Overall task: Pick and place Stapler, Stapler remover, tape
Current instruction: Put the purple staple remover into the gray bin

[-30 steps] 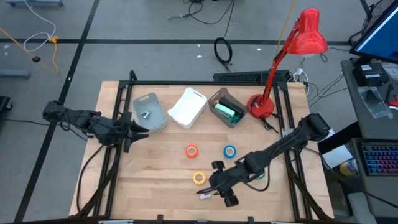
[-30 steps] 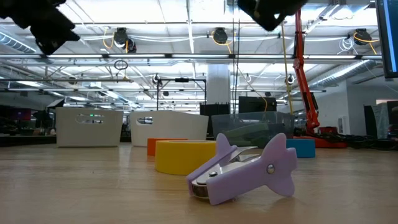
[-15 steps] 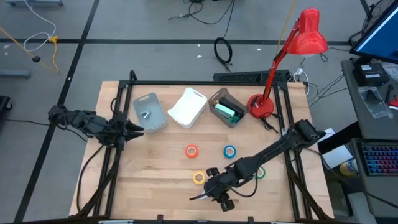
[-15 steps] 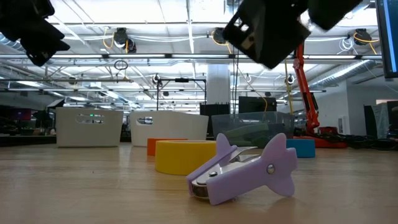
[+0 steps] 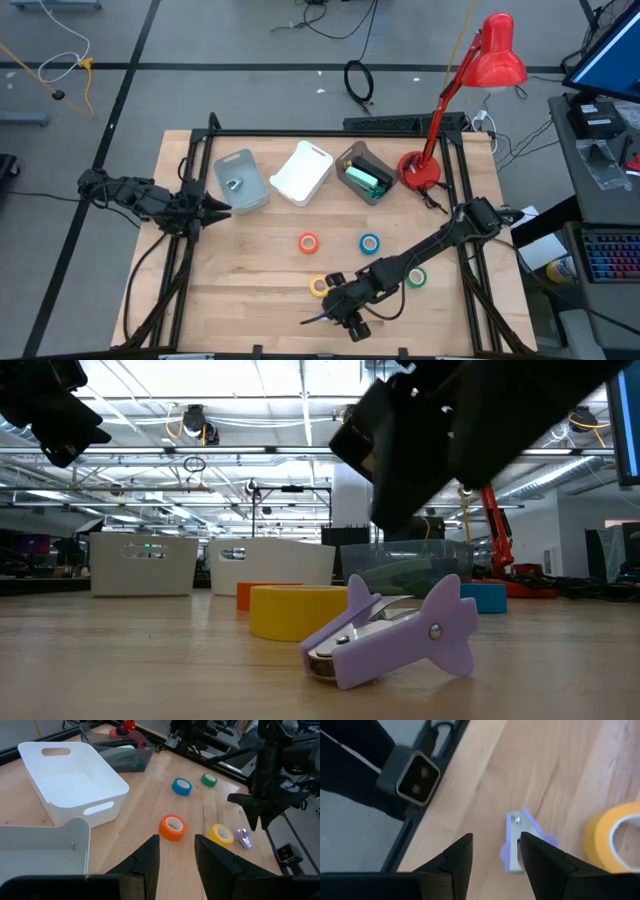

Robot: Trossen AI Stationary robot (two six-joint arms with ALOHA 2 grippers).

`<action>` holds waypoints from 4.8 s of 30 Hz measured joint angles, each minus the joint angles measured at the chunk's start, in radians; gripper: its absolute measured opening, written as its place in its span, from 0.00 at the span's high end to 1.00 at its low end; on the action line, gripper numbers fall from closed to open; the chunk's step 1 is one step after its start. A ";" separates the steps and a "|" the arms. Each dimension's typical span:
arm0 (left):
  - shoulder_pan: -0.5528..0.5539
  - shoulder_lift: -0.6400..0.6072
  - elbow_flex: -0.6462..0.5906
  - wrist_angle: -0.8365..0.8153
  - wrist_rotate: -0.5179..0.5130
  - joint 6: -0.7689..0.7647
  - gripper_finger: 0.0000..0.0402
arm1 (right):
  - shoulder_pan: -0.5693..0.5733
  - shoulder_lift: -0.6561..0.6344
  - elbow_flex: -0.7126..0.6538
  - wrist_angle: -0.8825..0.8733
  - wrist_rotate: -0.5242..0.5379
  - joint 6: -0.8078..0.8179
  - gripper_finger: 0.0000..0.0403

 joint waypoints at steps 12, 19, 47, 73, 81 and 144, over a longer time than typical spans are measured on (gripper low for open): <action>0.000 0.000 0.000 0.000 0.000 -0.002 0.68 | 0.003 -0.001 -0.017 0.014 0.025 0.003 0.68; 0.000 0.000 0.000 0.000 0.000 -0.011 0.68 | 0.020 0.027 -0.017 0.032 0.024 0.024 0.66; 0.000 0.000 0.000 -0.002 0.000 -0.033 0.68 | 0.028 0.056 -0.018 0.031 0.082 0.022 0.77; 0.000 0.000 0.000 0.003 0.000 -0.044 0.68 | 0.006 0.054 -0.016 -0.031 0.130 0.019 0.97; 0.000 0.000 0.000 0.003 0.000 -0.047 0.68 | 0.000 0.054 -0.016 -0.032 0.117 0.030 0.99; -0.002 0.434 0.001 0.423 0.027 -0.175 0.68 | -0.484 -0.090 -0.018 0.604 -0.418 0.419 1.00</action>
